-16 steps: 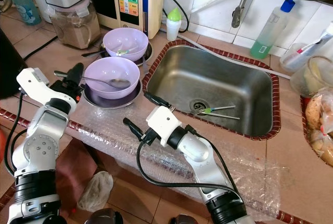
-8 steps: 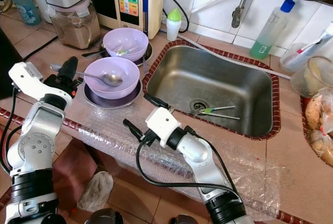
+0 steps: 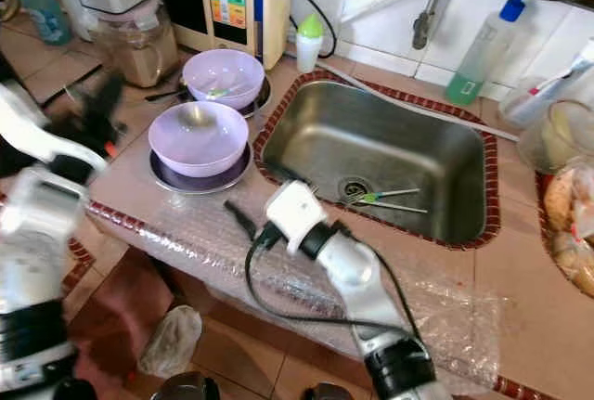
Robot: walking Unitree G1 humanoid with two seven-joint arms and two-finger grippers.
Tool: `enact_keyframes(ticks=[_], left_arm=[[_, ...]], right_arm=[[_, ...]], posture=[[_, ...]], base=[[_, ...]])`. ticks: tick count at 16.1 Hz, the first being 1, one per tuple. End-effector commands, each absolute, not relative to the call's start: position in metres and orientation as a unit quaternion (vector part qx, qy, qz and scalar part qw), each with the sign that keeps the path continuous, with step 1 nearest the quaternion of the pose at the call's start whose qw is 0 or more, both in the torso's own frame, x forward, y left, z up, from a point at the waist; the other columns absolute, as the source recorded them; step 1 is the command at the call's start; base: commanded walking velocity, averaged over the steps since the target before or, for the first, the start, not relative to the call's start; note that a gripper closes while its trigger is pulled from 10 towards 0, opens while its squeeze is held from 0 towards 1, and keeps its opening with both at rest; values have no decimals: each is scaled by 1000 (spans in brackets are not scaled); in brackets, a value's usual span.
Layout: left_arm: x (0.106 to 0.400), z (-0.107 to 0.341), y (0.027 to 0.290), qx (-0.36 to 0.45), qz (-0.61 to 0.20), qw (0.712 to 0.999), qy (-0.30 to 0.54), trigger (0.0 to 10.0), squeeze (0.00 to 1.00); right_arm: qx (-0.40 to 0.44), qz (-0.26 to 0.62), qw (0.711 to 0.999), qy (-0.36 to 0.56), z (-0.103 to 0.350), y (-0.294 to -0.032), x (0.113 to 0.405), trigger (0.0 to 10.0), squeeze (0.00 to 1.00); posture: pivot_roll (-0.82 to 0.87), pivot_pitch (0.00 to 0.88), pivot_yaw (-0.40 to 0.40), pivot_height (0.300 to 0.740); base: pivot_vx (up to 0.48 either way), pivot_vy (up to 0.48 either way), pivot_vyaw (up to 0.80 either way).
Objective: Kitchen organization
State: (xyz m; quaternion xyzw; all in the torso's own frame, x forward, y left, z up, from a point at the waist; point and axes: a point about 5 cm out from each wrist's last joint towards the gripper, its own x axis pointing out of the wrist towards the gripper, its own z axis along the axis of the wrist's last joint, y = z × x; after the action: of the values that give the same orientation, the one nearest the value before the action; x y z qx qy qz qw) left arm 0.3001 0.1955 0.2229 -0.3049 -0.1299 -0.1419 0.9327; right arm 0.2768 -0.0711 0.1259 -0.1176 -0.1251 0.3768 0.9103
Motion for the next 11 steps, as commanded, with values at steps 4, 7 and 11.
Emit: enact_keyframes(ticks=[4,7,11], left_arm=[[293,257,158,-251,-287,910,-162,0,0],[285,251,126,-165,-369,905,-132,0,0],[286,243,110,-140,-398,899,-116,0,0]], right_arm=[[6,293,948,-127,148,-86,301,10000,0],[-76,295,936,-177,163,-83,302,10000,0],[-100,295,931,-192,169,-85,301,10000,0]], posture=[[69,25,-34,740],[65,26,-29,740],[55,30,-20,740]], base=[[0,0,0],[0,0,0],[0,0,0]])
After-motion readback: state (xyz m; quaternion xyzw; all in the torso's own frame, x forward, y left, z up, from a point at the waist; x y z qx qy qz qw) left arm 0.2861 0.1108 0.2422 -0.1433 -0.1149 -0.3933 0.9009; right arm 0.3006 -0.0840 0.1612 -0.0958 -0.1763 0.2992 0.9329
